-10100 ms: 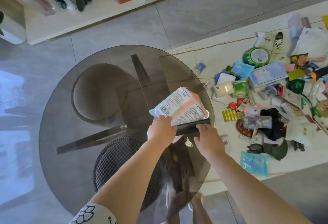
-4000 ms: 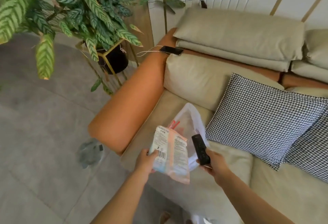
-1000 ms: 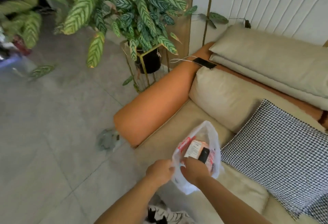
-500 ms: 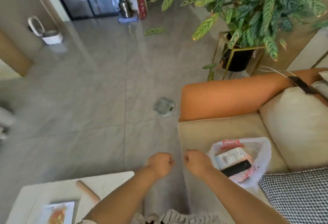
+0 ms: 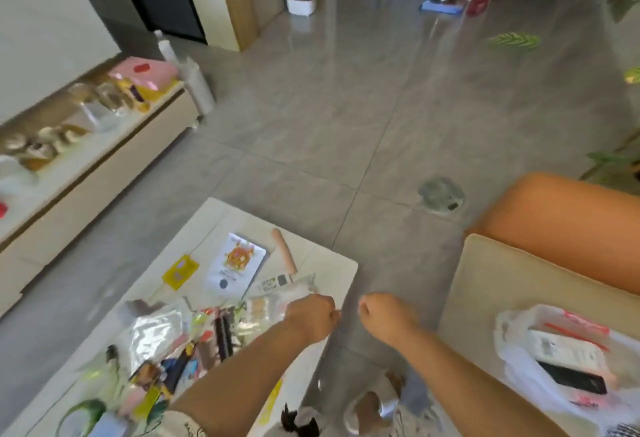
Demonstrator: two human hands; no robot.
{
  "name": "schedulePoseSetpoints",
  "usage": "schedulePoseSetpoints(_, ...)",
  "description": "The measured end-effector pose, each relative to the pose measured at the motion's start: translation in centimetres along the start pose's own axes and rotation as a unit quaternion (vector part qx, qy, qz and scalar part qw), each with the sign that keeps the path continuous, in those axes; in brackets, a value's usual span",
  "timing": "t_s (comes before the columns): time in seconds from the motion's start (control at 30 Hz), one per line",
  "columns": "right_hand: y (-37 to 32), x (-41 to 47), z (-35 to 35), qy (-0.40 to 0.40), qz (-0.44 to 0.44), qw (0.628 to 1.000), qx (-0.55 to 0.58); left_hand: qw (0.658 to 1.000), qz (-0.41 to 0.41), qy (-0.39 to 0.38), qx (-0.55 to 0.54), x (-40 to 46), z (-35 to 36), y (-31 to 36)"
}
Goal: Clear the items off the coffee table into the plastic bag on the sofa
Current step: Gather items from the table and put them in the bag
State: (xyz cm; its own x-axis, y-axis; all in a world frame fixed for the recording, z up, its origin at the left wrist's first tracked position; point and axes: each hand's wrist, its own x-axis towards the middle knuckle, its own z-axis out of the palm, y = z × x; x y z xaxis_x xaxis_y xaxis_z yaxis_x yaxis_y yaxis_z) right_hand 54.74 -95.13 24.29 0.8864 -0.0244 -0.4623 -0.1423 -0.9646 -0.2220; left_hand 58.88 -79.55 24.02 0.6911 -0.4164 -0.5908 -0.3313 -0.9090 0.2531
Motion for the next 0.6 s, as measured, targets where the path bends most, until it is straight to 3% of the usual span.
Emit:
schedulePoseSetpoints(0.3,-10.6,-3.3,4.1,-0.037,-0.183,0.972,-0.141,0.99,-0.123,0.002,-0.075,-9.9,4.6,-7.5)
schedulePoseSetpoints(0.6,-12.3,-6.3,6.6,-0.078,-0.319,0.923,-0.2,0.942,-0.266,0.049,-0.198,-17.7,10.2,-7.4)
